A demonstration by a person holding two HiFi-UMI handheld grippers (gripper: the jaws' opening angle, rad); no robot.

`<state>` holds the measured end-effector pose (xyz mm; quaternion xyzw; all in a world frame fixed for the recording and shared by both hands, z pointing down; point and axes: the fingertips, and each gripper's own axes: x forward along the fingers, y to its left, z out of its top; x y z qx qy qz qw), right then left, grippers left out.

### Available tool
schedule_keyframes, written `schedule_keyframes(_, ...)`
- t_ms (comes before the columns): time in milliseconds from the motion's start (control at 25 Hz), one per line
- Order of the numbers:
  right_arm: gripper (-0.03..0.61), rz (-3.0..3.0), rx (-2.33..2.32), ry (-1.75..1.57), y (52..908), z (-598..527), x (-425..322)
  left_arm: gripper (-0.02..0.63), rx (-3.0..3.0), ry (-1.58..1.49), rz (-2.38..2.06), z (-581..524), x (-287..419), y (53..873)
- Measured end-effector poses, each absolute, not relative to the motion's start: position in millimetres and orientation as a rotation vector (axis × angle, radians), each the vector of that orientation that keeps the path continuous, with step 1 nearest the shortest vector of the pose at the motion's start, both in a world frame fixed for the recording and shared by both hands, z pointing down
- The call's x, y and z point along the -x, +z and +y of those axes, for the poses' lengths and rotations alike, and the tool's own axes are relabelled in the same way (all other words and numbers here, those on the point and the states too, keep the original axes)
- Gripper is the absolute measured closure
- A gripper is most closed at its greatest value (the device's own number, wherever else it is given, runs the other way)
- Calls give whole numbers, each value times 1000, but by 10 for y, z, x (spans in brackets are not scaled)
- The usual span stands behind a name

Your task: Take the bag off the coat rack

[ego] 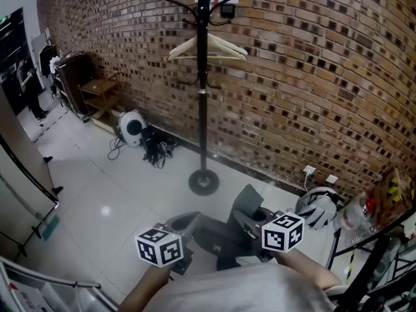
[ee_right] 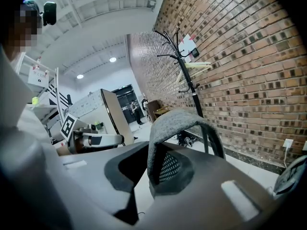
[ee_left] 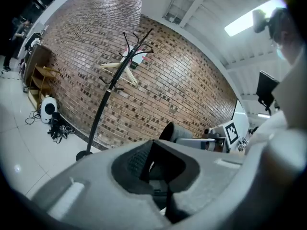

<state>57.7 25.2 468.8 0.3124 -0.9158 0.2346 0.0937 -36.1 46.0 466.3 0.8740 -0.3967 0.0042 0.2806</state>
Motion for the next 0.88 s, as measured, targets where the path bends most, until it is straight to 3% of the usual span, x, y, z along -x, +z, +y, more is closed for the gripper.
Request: schedule_keyframes(880, 557, -2727, -887, 695, 4755, 295, -511, 612, -2342, 32, -1063, 461, 320, 4718)
